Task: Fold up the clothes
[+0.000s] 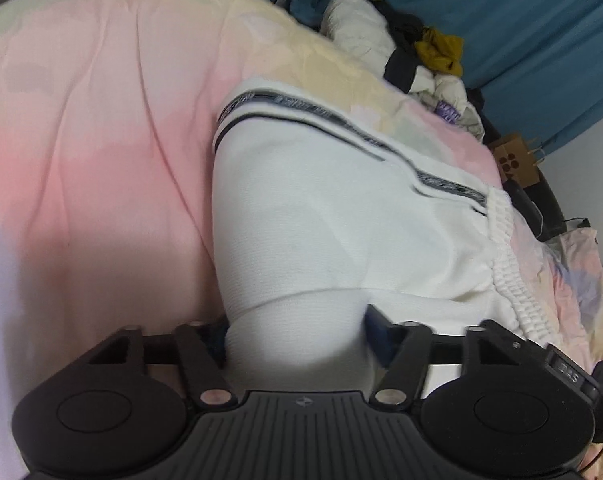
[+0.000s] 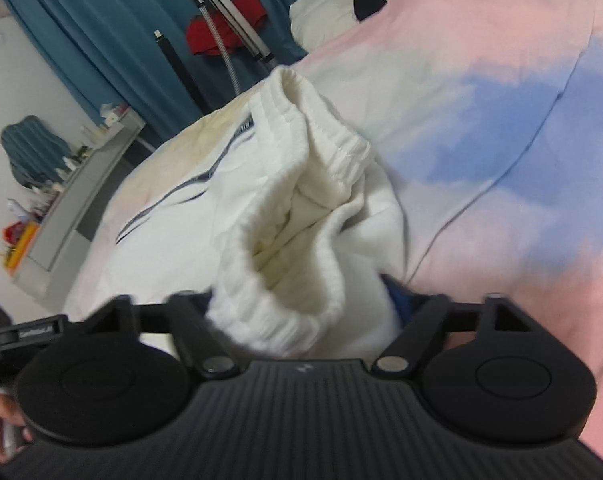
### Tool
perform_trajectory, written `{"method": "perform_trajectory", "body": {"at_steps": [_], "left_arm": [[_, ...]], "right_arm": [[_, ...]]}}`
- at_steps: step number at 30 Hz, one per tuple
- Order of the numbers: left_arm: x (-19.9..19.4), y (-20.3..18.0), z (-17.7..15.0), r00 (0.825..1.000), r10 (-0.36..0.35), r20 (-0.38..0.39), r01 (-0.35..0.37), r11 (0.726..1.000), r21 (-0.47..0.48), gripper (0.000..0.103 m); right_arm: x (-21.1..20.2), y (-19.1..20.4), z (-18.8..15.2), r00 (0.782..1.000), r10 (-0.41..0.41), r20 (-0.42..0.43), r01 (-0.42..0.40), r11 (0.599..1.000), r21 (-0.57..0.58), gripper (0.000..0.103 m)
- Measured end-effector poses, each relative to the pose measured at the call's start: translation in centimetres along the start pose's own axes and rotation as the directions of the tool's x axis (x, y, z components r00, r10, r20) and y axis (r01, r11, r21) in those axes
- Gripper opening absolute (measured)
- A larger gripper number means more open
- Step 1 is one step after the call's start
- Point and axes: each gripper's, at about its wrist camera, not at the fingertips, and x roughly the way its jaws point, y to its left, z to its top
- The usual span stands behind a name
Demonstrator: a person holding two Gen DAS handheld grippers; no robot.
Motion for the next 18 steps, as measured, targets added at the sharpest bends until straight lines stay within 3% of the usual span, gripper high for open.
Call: {"method": "perform_trajectory", "body": {"at_steps": [2,5,9,12,15,18], "left_arm": [[-1.1,-0.9,-0.2,0.999,0.004,0.036,-0.005,1.000,0.027,0.044],[-3.5,-3.4,-0.2,0.994,0.011,0.104,-0.018,0.997,0.074,0.038],[-7.2,-7.7,0.3,0.981,-0.030,0.190,0.000,0.987,0.160,0.037],[-8.2,-11.9,1.4,0.975,-0.088,0.203,0.044,0.976,0.211,0.037],[-6.5,-17.5,2.7,0.971,-0.135,0.199,0.076,0.957,0.280,0.037],[-2.6,-24.2,3.8,0.966,-0.179,0.186,0.098,0.920,0.380,0.037]], "right_arm": [[-1.1,1.1,-0.1,0.999,-0.019,0.035,0.020,1.000,-0.023,0.046],[-3.3,2.3,0.2,0.995,-0.001,0.103,0.003,1.000,-0.024,0.039],[-7.0,2.3,1.7,0.976,0.067,0.209,-0.069,0.998,0.003,0.038],[-9.9,0.9,3.2,0.950,0.088,0.301,-0.107,0.993,0.048,0.038],[-13.0,-1.0,4.5,0.915,0.061,0.399,-0.099,0.992,0.075,0.038],[-15.4,-3.8,5.7,0.872,-0.007,0.489,-0.053,0.993,0.109,0.038]]}}
